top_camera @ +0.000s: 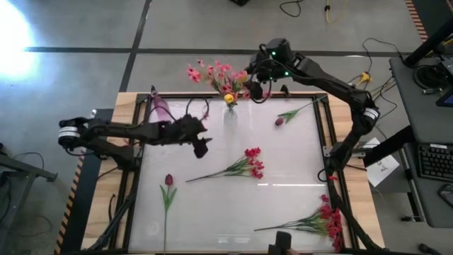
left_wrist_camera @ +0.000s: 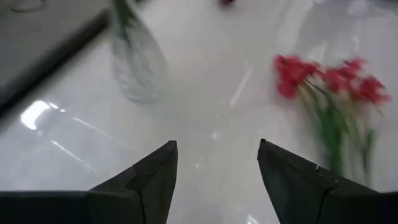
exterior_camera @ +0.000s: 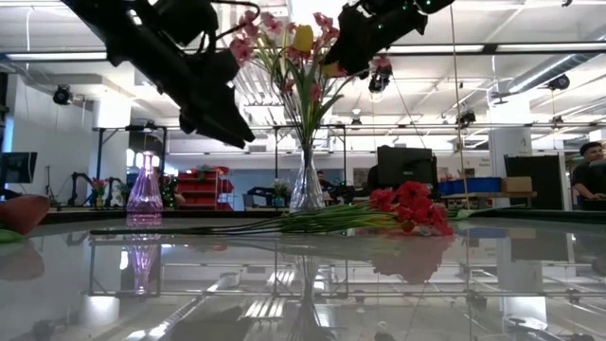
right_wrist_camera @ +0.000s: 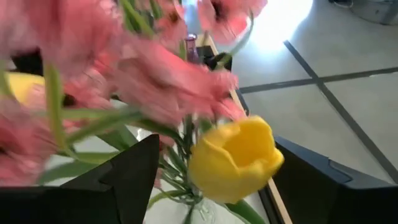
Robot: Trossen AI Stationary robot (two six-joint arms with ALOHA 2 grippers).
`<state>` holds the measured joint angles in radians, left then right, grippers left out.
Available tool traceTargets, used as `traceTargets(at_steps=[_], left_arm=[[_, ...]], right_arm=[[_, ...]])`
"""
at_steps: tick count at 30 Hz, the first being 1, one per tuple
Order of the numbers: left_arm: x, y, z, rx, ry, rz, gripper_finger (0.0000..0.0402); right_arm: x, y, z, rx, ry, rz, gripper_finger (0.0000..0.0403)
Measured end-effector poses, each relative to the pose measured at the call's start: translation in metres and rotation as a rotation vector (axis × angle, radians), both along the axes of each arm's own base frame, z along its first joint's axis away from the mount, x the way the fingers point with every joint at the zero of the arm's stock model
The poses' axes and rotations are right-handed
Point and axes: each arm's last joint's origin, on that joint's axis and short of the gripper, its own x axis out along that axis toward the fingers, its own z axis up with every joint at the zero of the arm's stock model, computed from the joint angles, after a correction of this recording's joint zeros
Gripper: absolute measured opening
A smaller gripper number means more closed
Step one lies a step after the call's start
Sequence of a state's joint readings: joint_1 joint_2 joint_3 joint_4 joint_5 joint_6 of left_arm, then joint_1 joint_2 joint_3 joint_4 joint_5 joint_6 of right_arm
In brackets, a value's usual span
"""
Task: Sort flowers into vase by color
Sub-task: Put the yellow tulip into the transparent vase, then put the top red flowers into the purple vase
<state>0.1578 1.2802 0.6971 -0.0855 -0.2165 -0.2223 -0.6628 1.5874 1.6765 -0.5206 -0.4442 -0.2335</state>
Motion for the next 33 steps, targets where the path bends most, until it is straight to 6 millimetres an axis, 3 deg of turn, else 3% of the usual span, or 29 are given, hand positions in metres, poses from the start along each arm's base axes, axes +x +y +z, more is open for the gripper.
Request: traceTargets(at_steps=[9, 17, 20, 26, 30, 33], left_arm=[[0.009, -0.066, -0.015, -0.095, 0.027, -0.107, 0.0208], [0.028, -0.106, -0.036, -0.139, 0.063, -0.196, 0.0208], [0.049, -0.113, -0.042, -0.145, 0.094, -0.219, 0.0208], [0.097, -0.106, -0.064, -0.125, 0.232, -0.163, 0.0208], [0.116, -0.098, -0.079, -0.115, 0.285, -0.141, 0.0207], [0.129, -0.095, -0.079, -0.087, 0.277, -0.165, 0.0207]], right_arm=[[-0.025, 0.013, 0.025, -0.042, 0.046, -0.179, 0.0318], [-0.061, 0.045, 0.058, -0.075, 0.030, -0.296, 0.0320], [-0.076, 0.061, 0.068, -0.059, 0.034, -0.336, 0.0320], [-0.100, 0.100, 0.076, 0.031, 0.080, -0.369, 0.0313], [-0.118, 0.127, 0.079, 0.070, 0.121, -0.398, 0.0305], [-0.130, 0.143, 0.079, 0.109, 0.152, -0.422, 0.0301]])
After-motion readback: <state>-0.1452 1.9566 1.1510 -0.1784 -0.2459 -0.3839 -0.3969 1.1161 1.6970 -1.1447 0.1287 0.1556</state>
